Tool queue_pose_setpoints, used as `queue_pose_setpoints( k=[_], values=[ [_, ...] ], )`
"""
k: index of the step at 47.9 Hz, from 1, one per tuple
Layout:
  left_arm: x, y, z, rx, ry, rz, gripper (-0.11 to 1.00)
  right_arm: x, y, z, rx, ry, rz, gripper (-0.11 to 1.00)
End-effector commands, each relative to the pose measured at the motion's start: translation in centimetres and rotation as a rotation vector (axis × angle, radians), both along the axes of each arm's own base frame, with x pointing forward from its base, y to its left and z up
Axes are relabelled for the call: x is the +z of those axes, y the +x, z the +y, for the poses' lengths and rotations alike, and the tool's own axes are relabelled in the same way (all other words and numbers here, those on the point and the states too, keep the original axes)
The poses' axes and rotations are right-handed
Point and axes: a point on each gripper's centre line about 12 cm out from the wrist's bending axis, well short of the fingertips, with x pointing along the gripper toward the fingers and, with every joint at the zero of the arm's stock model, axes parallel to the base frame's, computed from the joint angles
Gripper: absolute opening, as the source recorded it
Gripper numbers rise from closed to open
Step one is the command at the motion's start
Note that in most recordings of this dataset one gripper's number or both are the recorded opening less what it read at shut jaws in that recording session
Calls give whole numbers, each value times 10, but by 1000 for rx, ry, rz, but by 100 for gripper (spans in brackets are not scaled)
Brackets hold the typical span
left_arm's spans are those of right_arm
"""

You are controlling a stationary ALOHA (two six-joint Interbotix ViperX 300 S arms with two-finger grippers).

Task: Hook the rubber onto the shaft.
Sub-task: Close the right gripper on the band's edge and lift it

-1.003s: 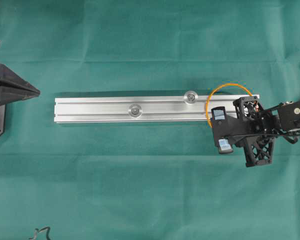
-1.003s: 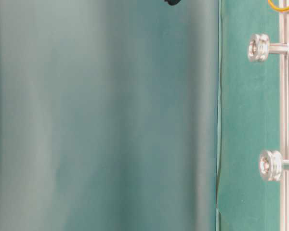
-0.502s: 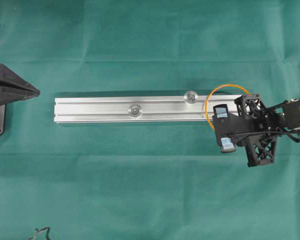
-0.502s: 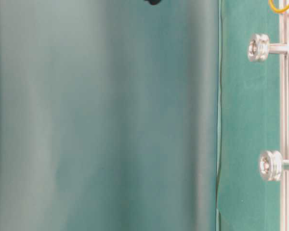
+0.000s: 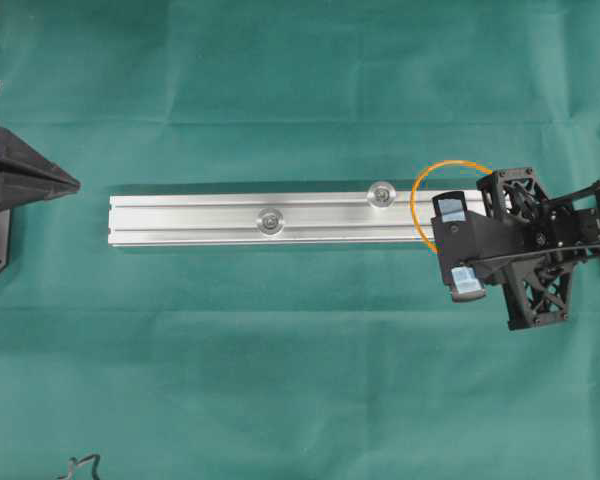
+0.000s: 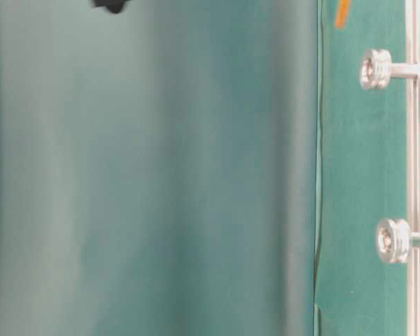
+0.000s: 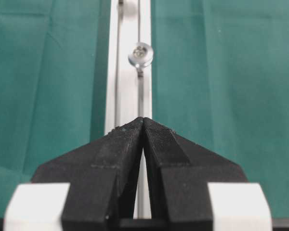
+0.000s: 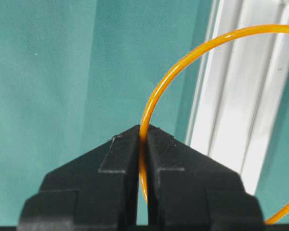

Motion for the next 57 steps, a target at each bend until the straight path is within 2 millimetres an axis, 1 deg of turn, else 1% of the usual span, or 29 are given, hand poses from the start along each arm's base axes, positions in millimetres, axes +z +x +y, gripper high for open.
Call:
queue_pose_setpoints(
  k=[1, 7, 45, 51, 57],
  values=[
    [9, 3, 1, 2, 4, -22, 2, 21, 5, 0, 3, -4, -32, 5],
    [10, 3, 1, 2, 3, -23, 2, 25, 5, 0, 7, -17, -22, 5],
    [10, 3, 1, 2, 3, -23, 2, 25, 5, -1, 6, -18, -17, 5],
    [10, 3, 1, 2, 3, -23, 2, 27, 9, -1, 3, -17, -20, 5],
    [10, 3, 1, 2, 3, -23, 2, 28, 17, -2, -4, -17, -22, 5]
  ],
)
